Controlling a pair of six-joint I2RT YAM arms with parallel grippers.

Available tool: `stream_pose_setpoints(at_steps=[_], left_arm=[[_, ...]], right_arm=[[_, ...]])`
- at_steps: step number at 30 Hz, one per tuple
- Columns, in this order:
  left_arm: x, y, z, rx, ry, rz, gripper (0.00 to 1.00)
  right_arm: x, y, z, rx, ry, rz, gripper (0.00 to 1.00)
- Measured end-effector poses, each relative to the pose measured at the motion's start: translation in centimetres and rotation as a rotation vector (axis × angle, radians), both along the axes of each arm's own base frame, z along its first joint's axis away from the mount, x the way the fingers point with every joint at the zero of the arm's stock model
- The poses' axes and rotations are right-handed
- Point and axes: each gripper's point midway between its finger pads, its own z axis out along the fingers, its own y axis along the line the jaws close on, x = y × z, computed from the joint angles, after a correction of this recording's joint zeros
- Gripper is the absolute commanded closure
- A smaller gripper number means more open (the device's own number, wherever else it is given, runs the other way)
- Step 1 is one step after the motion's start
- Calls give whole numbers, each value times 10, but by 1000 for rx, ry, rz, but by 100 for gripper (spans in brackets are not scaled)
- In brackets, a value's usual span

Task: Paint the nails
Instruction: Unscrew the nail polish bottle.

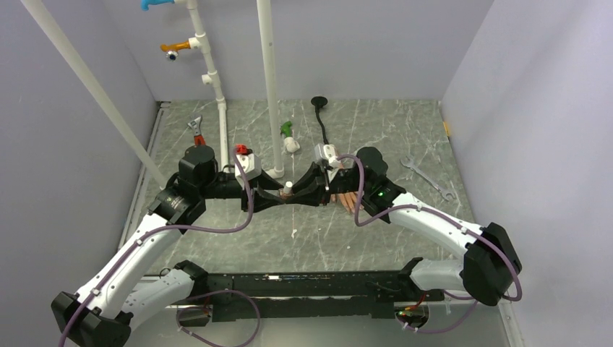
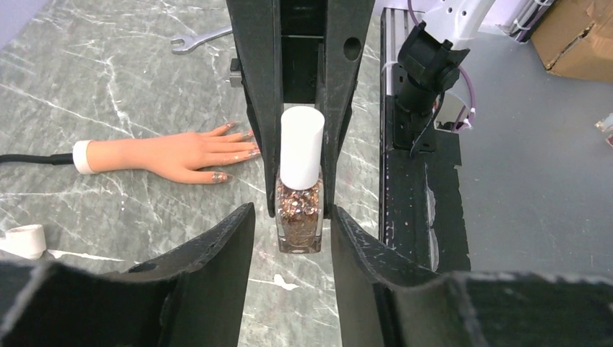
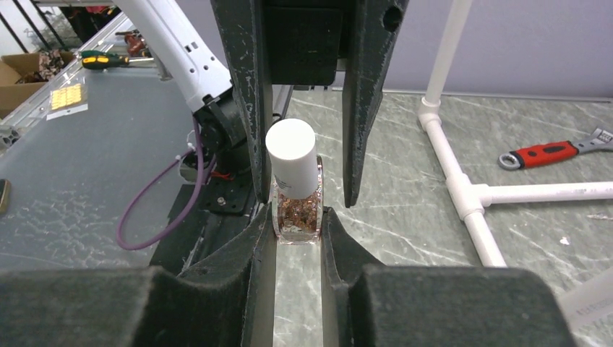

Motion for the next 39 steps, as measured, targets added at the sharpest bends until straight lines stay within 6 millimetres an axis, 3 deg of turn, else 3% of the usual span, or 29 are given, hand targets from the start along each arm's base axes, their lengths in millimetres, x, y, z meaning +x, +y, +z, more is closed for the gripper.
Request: stream_pose_setpoints(at_steps=[3,16,23,28,32,39], left_arm=[[-2,0,-2,8,9,-13,49],[-6,-2,-6,19,22,-50,67],[-7,-1,-9,31,16,-56,70],[-8,-1,-9,37,8,-56,70],[-8,-1,-11,44,8,-55,62],[-10,-2,-12,48,12,-61,66]], right_arm=[[-2,-2,4,4,-11,0,100],[-4,-5,7,-20,-41,-13,100],[-4,-4,5,-62,-45,-20,100],[-4,-4,5,-95,-53,-27,100],[-4,-4,3,-106,-57,-27,100],[-7,-3,-2,-133,-64,-26,100]])
